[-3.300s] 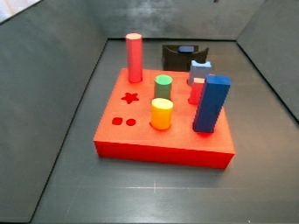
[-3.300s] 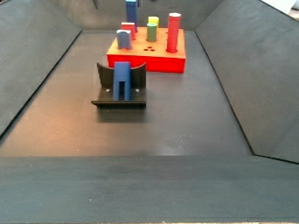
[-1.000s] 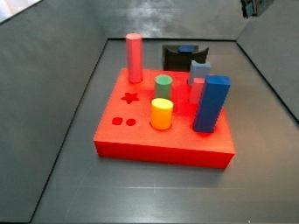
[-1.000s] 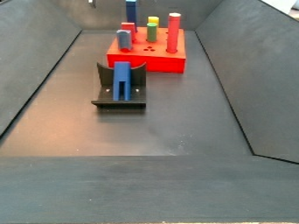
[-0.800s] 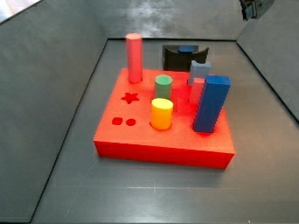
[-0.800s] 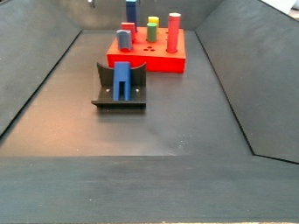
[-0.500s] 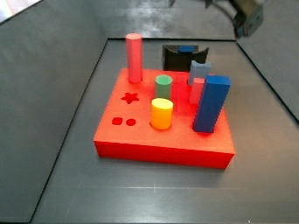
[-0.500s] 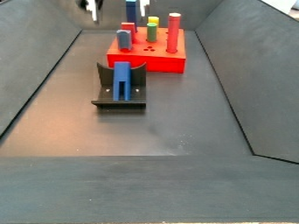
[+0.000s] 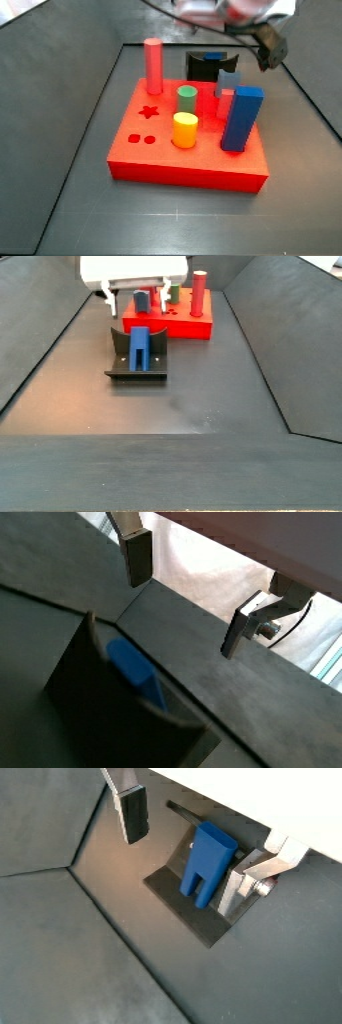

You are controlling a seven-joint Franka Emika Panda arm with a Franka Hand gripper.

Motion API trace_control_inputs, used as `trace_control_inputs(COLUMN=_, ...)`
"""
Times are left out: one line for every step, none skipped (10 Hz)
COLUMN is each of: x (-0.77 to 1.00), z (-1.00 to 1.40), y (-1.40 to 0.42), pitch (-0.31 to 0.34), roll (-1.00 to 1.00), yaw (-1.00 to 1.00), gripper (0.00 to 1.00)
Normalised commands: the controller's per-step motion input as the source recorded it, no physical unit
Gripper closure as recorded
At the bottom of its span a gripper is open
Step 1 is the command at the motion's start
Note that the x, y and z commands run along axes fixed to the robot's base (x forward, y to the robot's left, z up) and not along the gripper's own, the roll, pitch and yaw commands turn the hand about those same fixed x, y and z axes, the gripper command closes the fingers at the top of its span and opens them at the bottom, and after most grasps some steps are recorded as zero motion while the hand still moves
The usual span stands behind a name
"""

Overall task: Pick up the square-circle object. Move up. Place the square-circle object on the fixture. Regrasp the square-circle object. Rotate the square-circle object. Move to above the board. Insert the square-circle object.
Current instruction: Regrasp the square-circle object.

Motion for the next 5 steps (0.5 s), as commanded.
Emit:
trace_control_inputs(x=0.10, z=-1.00, y=0.04, pitch=-0.075, roll=0.07, yaw=-0.02, gripper=0.00)
trace_control_inputs(x=0.11, z=-0.91, y=0.03, pitch=-0.053, roll=0.07, yaw=-0.03, gripper=0.00)
trace_control_inputs(x=0.10, z=-0.76, y=0.02, pitch=-0.036, roll=0.07, yaw=-0.04, gripper=0.00)
trace_control_inputs(x=0.08, z=-0.56, y=0.01, pitch=-0.015, roll=0.07, yaw=-0.03, gripper=0.00)
trace_control_inputs(x=0.07, z=-0.42, y=0.01, pitch=-0.011, roll=0.07, yaw=-0.03, gripper=0.00)
